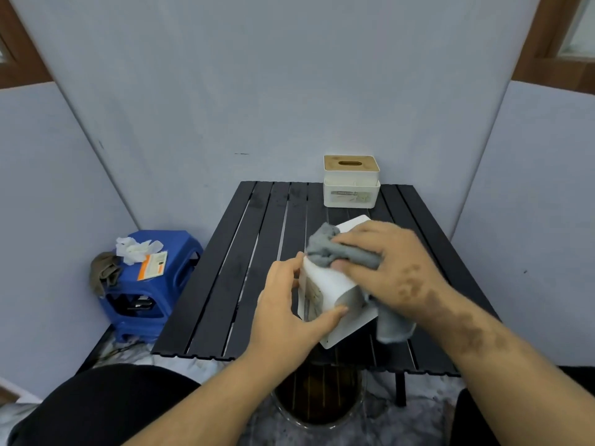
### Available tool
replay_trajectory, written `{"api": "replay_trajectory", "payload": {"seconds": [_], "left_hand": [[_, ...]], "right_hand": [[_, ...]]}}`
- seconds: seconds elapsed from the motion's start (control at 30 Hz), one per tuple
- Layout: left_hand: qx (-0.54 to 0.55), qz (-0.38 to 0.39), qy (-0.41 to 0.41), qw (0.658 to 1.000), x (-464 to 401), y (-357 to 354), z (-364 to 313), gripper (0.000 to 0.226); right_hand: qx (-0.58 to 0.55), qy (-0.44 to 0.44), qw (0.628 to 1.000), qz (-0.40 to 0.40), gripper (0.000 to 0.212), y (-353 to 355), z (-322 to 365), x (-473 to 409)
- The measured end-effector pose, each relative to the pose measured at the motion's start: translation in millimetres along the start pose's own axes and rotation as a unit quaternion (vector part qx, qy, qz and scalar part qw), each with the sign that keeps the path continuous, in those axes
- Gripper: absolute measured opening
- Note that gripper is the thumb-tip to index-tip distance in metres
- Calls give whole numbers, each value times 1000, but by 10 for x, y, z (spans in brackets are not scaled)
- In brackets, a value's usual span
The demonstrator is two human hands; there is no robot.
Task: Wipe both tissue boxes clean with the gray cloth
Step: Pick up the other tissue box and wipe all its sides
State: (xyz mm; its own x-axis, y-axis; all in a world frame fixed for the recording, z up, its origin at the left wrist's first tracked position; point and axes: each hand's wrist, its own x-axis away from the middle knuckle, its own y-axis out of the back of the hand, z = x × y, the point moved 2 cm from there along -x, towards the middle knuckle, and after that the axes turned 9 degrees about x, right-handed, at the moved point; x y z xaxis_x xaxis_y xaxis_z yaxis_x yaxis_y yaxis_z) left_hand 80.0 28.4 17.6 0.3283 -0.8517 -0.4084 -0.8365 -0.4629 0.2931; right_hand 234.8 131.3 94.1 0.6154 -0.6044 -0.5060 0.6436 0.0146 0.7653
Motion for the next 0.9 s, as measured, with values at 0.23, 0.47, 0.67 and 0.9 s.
{"api": "replay_trajectory", "payload": {"seconds": [0.23, 0.47, 0.67, 0.9], "left_hand": [[11, 5, 9, 1000, 2, 16, 2, 74], [35, -15, -14, 999, -35, 14, -26, 69], [25, -4, 5, 1000, -31, 44, -31, 68], [42, -24, -16, 999, -41, 4, -30, 69]], "right_hand": [[-9, -140, 987, -73, 31, 216, -515, 114], [-26, 72, 997, 15, 30, -53, 46, 232], [-73, -48, 995, -51, 43, 266, -613, 307], [-19, 55, 998, -1, 26, 39, -68, 360]]}}
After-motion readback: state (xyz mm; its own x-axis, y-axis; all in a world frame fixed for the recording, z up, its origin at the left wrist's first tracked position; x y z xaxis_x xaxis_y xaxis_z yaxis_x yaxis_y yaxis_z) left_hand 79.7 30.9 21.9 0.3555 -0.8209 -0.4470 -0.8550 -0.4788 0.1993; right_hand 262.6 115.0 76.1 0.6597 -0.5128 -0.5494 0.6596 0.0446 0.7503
